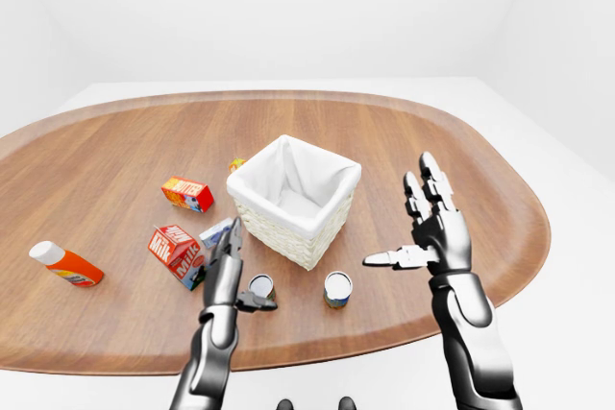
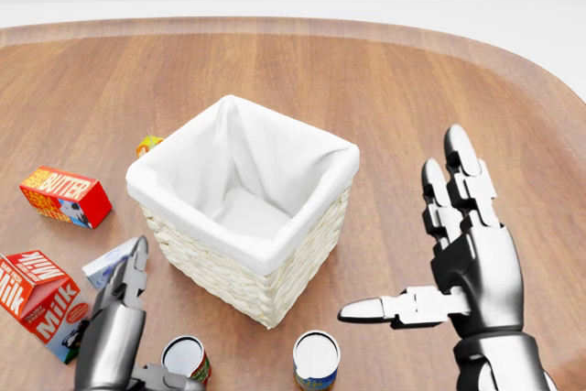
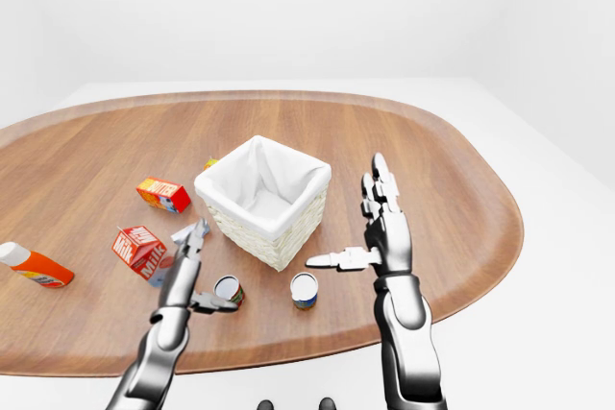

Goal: Pick up the tomato sauce, and put it in the basket.

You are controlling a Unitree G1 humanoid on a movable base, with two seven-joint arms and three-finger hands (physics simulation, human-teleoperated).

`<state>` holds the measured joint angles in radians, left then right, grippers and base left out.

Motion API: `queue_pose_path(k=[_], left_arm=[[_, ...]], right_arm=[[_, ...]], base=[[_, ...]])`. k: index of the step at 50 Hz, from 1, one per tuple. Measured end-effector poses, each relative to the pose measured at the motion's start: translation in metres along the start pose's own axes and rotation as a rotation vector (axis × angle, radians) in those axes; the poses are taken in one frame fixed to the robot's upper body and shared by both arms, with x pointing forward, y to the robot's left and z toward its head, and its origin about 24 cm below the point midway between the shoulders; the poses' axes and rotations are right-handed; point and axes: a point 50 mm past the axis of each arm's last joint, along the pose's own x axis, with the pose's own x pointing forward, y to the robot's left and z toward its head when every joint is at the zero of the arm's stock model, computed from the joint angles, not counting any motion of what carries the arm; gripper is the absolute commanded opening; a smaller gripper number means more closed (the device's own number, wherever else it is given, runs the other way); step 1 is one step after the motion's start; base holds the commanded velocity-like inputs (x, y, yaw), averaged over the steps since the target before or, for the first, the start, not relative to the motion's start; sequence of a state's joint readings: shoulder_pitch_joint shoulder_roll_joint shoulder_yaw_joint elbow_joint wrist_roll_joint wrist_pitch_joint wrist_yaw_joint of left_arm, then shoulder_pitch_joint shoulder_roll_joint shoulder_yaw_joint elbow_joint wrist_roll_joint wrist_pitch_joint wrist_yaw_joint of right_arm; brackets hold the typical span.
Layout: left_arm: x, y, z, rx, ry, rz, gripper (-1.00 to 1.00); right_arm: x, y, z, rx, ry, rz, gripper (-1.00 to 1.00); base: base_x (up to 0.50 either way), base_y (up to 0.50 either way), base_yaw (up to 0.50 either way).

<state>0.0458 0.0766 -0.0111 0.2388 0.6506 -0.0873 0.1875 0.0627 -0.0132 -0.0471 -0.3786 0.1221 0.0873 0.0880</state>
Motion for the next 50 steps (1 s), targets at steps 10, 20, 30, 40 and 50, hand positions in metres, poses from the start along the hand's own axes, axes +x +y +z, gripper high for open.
queue_pose_path(k=[10, 20, 30, 40, 50], left_arm=[[0.001, -0.003, -0.003, 0.008, 0.012, 0.0, 0.97], [0.002, -0.006, -0.006, 0.017, 0.025, -0.002, 0.98], [0.003, -0.011, -0.011, 0.032, 0.048, -0.007, 0.98], [0.002, -0.015, -0.017, 0.045, 0.069, -0.012, 0.97], [0.0, -0.013, -0.013, 0.037, 0.052, -0.015, 0.97]], right_arm=[[0.0, 0.0, 0.0, 0.0, -0.001, -0.001, 1.0], [0.001, 0.0, 0.0, 0.0, 0.0, -0.001, 1.0], [0.0, 0.0, 0.001, 0.0, -0.003, -0.002, 1.0], [0.0, -0.001, 0.002, 0.0, -0.009, -0.004, 1.0], [0.0, -0.001, 0.003, 0.0, -0.014, -0.004, 1.0]], base=[[0.0, 0.0, 0.0], [0.0, 0.0, 0.0], [0.0, 0.0, 0.0], [0.0, 0.0, 0.0], [0.0, 0.0, 0.0]])
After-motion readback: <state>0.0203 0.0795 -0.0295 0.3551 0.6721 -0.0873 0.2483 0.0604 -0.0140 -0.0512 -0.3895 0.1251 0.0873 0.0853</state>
